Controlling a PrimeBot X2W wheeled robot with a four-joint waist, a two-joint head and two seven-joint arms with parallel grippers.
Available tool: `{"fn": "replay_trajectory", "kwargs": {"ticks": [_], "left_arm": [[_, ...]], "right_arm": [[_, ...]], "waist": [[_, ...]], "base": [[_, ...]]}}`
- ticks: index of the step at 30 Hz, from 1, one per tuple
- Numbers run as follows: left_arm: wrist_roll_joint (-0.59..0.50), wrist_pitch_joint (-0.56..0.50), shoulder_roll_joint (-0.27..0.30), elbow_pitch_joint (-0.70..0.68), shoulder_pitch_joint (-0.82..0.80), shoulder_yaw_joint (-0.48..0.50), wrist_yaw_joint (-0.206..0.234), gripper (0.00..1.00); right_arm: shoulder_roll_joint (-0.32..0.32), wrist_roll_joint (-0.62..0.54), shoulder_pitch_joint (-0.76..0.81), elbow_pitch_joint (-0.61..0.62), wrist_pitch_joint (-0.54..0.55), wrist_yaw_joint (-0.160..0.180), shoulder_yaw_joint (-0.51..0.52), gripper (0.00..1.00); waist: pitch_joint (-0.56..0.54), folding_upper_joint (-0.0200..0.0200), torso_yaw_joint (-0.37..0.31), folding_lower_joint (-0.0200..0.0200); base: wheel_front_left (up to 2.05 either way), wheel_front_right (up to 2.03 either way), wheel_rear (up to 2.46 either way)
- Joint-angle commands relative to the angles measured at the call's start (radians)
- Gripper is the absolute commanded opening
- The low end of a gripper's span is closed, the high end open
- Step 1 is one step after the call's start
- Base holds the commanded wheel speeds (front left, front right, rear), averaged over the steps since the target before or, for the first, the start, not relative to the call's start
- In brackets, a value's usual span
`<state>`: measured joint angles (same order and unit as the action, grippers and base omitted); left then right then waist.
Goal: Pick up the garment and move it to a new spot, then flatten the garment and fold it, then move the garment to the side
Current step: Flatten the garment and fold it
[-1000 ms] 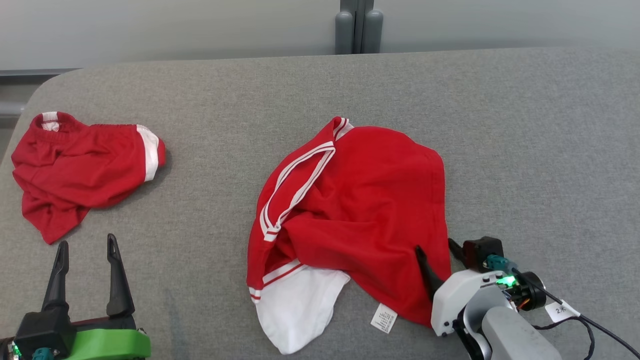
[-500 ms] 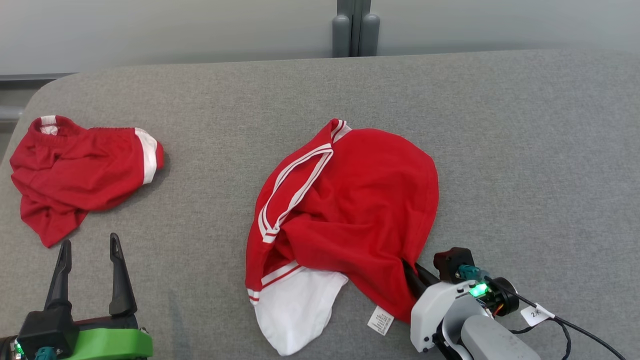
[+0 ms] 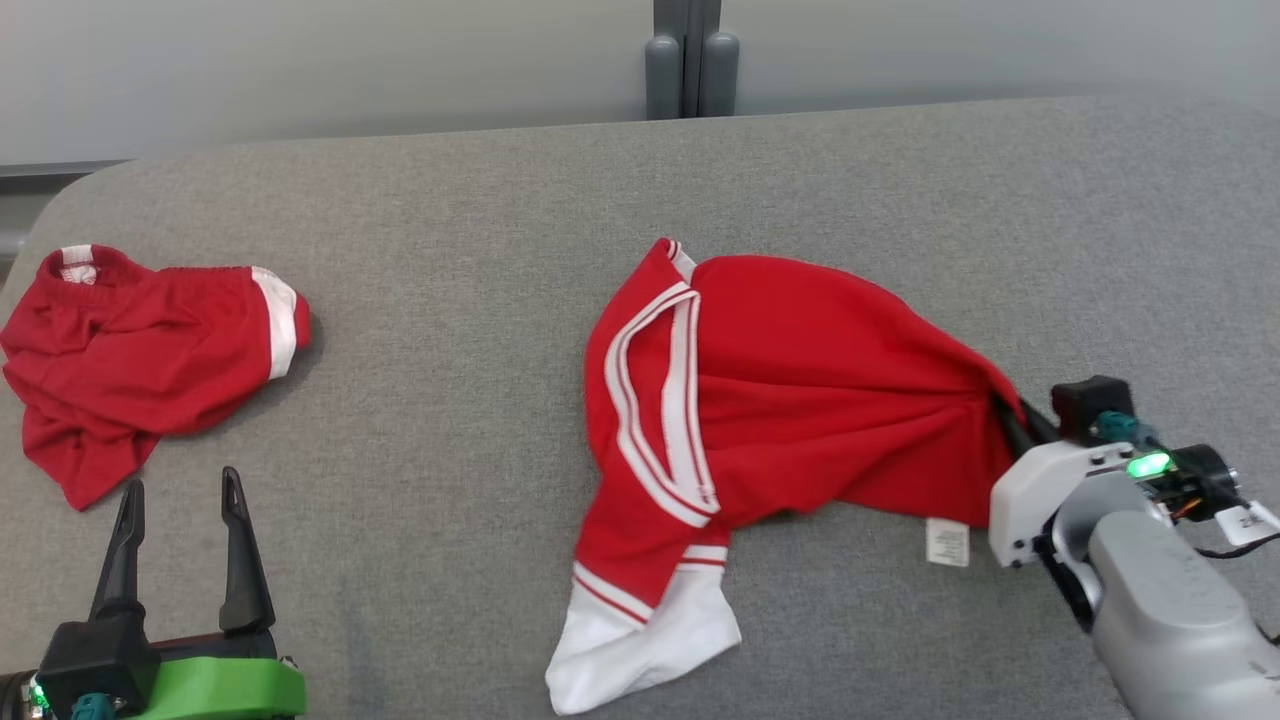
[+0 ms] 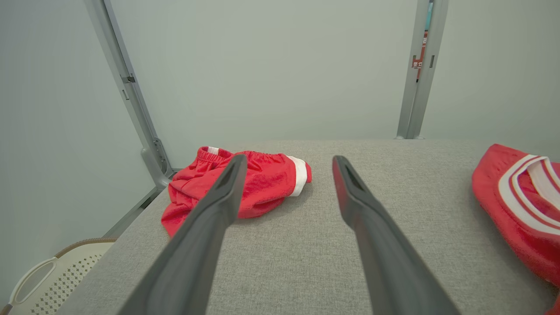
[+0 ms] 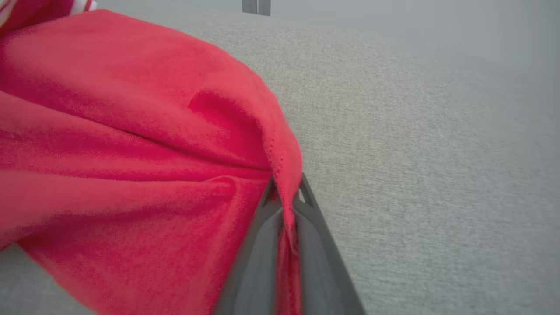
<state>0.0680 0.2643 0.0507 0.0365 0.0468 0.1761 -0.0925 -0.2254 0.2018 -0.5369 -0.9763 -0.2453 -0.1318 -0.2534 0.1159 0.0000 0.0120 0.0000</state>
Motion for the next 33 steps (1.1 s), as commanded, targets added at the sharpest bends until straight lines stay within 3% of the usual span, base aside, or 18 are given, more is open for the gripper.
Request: {"fn": "replay_trajectory", "kwargs": {"ticks": [1,8,9,10,17,22,27,33], "left_arm": [[-0.003,0.000,0.000,-0.001,-0.001,-0.002,-0.002,1.00],[0.001,0.000,0.000,0.001,-0.011,-0.007,-0.002,1.00],[0.002,0.000,0.000,0.002,-0.013,-0.006,-0.003,1.00],[0.005,0.000,0.000,0.004,-0.014,-0.004,-0.003,1.00],[0.004,0.000,0.000,0.008,-0.013,0.000,-0.005,1.00],[-0.002,0.000,0.000,0.007,-0.013,0.004,-0.006,1.00],[-0.005,0.000,0.000,0.004,-0.009,0.002,-0.004,1.00],[-0.003,0.000,0.000,0.010,-0.010,-0.004,-0.006,1.00]], "right_arm": [[-0.023,-0.009,-0.015,-0.010,-0.006,0.002,0.018,0.00],[-0.113,-0.022,-0.040,-0.067,-0.001,0.002,0.112,0.00],[-0.115,-0.026,-0.042,-0.070,-0.003,0.002,0.117,0.35],[-0.114,-0.028,-0.044,-0.070,-0.006,0.002,0.123,1.00],[-0.099,-0.039,-0.027,0.010,-0.021,0.002,0.176,1.00],[-0.048,-0.063,0.017,0.183,-0.020,0.002,0.196,1.00],[0.021,-0.067,0.066,0.320,-0.020,0.002,0.126,1.00],[0.075,0.020,0.133,0.419,0.034,0.002,-0.026,1.00]], "waist": [[0.002,0.0000,-0.003,0.0000],[0.010,0.0000,-0.008,0.0000],[0.011,0.0000,-0.009,0.0000],[0.012,0.0000,-0.010,0.0000],[0.012,0.0000,-0.017,0.0000],[0.008,0.0000,-0.022,0.0000],[0.002,0.0000,-0.023,0.0000],[-0.004,0.0000,-0.014,0.0000]], "base": [[0.00,0.00,0.00],[0.00,0.00,0.00],[0.00,0.00,0.00],[0.00,0.00,0.00],[0.00,0.00,0.00],[0.00,0.00,0.00],[0.00,0.00,0.00],[0.00,0.00,0.00]]}}
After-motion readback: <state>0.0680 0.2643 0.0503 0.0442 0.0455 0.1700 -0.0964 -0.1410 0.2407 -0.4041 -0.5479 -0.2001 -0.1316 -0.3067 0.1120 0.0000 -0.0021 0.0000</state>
